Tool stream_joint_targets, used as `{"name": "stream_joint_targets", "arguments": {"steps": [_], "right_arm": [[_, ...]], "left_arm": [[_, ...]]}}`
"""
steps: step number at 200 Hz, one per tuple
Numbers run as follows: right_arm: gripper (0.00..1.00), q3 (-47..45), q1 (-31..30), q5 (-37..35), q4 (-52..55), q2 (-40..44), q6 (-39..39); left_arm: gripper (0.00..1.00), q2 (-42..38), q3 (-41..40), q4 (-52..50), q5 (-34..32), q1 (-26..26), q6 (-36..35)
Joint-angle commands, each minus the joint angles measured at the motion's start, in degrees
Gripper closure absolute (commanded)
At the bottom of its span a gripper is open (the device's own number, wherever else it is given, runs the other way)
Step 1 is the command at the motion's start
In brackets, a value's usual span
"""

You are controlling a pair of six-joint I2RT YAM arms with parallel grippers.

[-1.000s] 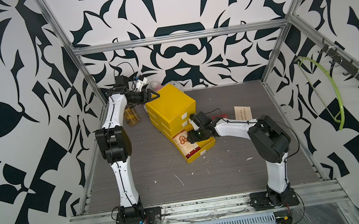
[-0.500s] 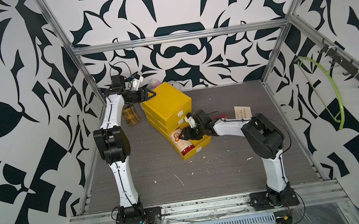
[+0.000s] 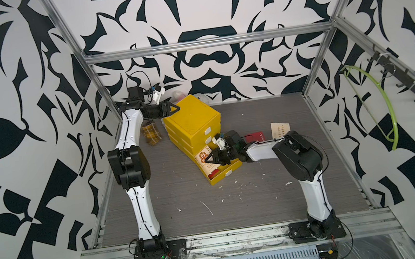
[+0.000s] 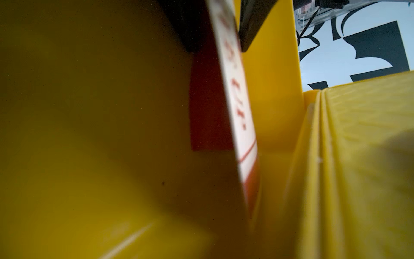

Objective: Take the postcards out of the drawer
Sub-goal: Pick up the postcards from the drawer.

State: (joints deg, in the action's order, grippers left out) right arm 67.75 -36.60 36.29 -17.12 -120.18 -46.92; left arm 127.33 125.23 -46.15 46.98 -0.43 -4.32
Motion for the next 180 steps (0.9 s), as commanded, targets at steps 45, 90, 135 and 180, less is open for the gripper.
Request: {"name": "stream_joint_targets", "arguments": {"steps": [45, 90, 135, 180], "right_arm": [[0.91, 0.9, -0.3, -1.0, 3.7, 5.6, 0.2], [0.98, 2.5, 0.5, -1.8, 10.9, 9.9, -2.0], [0.98, 3.3, 1.0, -5.2, 18.9, 13.5, 0.0], [0.98, 2.8, 2.2, -7.9, 24.5, 17.2, 2.3]], "left_arm": [[0.39, 1.8, -1.7, -8.4, 1.2, 3.3, 0.3], [0.39, 1.8, -1.4, -8.6, 0.8, 3.3, 0.1], [0.39, 2.1, -1.1, -8.8, 0.8, 3.3, 0.2], [0.39, 1.9, -0.9, -8.9, 0.3, 3.3, 0.2]]}}
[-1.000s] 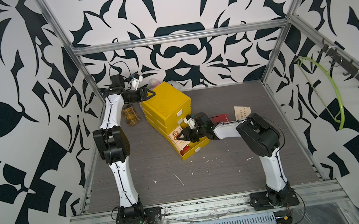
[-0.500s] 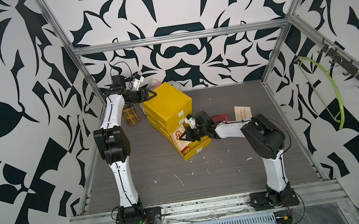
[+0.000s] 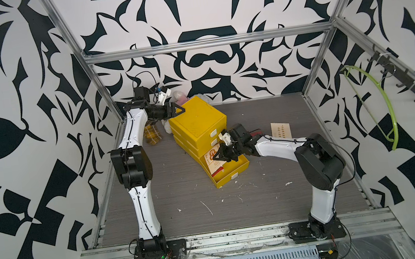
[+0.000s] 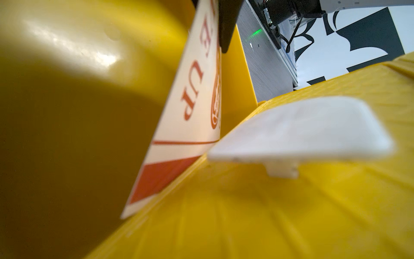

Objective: Take the postcards out of the drawer
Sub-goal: Pick up the postcards from the drawer.

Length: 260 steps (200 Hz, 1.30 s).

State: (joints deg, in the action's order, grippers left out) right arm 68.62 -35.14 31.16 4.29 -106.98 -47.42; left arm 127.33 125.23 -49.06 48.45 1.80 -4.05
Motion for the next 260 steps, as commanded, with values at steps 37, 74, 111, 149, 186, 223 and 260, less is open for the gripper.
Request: {"name": "stream_joint_targets", "arguments": {"steps": [37, 74, 111, 149, 186, 223, 260], "right_arm": [[0.97, 1.5, 1.8, -4.5, 8.9, 8.2, 5.2], [0.97, 0.9, 2.2, -4.6, 12.5, 11.4, 6.7], [0.97, 0.3, 2.4, -5.0, 17.0, 14.9, 8.8], [0.97, -1.4, 3.6, -7.1, 24.2, 22.1, 12.4], [0.96, -1.6, 6.9, -7.9, 29.2, 30.0, 15.5], [0.96, 0.4, 11.7, -10.5, 30.8, 37.5, 18.4], [0.96, 2.7, 14.8, -14.5, 27.1, 40.8, 19.9]], "left_arm": [[0.36, 1.2, -0.6, -5.5, -2.4, 1.0, 1.3], [0.26, -1.7, 1.0, -3.5, -4.5, 0.7, 5.1], [0.22, -8.0, 1.0, 1.8, -6.4, 0.3, 10.8], [0.22, -16.9, -3.6, 10.0, -6.0, 0.3, 17.6], [0.22, -26.4, -13.4, 21.6, -1.3, 1.0, 26.9], [0.22, -33.2, -20.4, 27.4, 0.1, 6.6, 30.0], [0.22, -37.5, -31.4, 39.3, 1.3, 14.9, 36.0]]}}
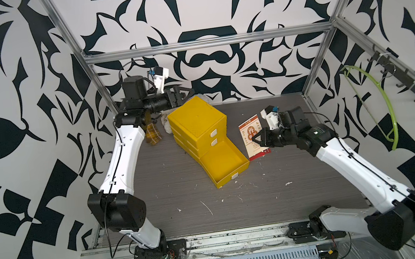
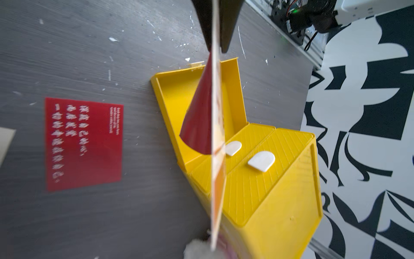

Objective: Take the postcards out of the drawer
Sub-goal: Pick up the postcards from the drawer.

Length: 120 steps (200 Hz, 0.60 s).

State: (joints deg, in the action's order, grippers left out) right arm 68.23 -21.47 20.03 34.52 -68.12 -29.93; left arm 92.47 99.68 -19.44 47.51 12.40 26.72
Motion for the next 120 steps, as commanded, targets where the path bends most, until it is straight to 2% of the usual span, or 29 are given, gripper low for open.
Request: {"name": "stream_joint_targets", "arguments": {"steps": [1, 64, 95, 120], "right_arm": [[0.96, 3.1, 1.2, -3.4, -3.4, 2.0, 2.4], [0.95, 5.7, 5.1, -3.0, -17.2, -1.6, -1.3], [0.95, 3.8, 7.9, -0.3, -24.3, -2.1, -6.8], [0.95, 1.7, 9.6, 2.5, -29.3, -1.8, -10.6]], "left_arm": [[0.22, -2.8, -6.1, 9.9, 2.2, 4.5, 5.3], [0.27, -2.7, -18.7, 19.9, 4.3, 18.9, 5.5], [0.32, 0.8, -25.5, 34.5, 7.9, 22.1, 13.9], [0.38, 4.1, -26.8, 42.9, 8.8, 22.9, 18.4]]}}
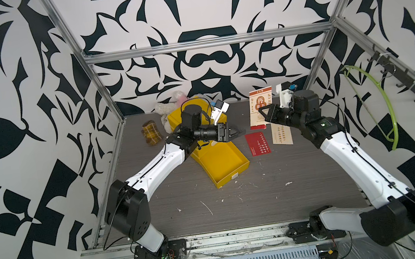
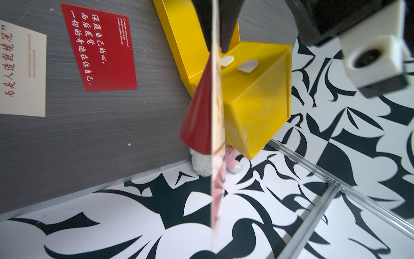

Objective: Take the postcards out of the drawer
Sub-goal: Pick up the postcards from the drawer.

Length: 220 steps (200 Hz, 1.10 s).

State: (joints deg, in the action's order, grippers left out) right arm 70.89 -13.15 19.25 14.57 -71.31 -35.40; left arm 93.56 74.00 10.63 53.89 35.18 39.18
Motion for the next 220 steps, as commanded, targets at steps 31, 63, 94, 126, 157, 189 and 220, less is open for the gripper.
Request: {"name": "stream_joint_targets", "arguments": {"steps": [31, 63, 94, 126, 157, 189, 220], "right_arm": [[0.95, -1.6, 2.6, 6.6, -11.7, 2.0, -6.9], [0.95, -1.5, 3.2, 9.4, -12.2, 2.2, -7.3], [0.95, -1.9, 3.3, 11.8, -13.6, 2.2, -8.5], [0.95, -2.0, 3.4, 13.3, -14.5, 2.3, -9.2], [0.95, -1.9, 3.5, 13.4, -14.5, 2.4, -9.1], [0.95, -1.9, 3.5, 14.6, -14.5, 2.4, -9.4], [0.95, -2.1, 3.5, 15.0, -14.6, 2.7, -9.8]], "left_arm": [[0.46, 5.9, 0.0, 16.0, 3.4, 0.1, 7.4], [0.57, 7.2, 1.1, 18.2, 4.6, 0.0, 9.0], [0.72, 9.0, 3.2, 20.7, 6.9, 0.0, 11.3], [0.66, 9.9, 4.7, 21.3, 7.3, -0.1, 12.2], [0.66, 9.7, 5.5, 21.2, 7.4, -0.4, 12.0], [0.67, 9.5, 5.6, 21.0, 6.8, -1.6, 11.8], [0.71, 9.7, 6.9, 20.9, 6.8, -2.0, 11.7]]}}
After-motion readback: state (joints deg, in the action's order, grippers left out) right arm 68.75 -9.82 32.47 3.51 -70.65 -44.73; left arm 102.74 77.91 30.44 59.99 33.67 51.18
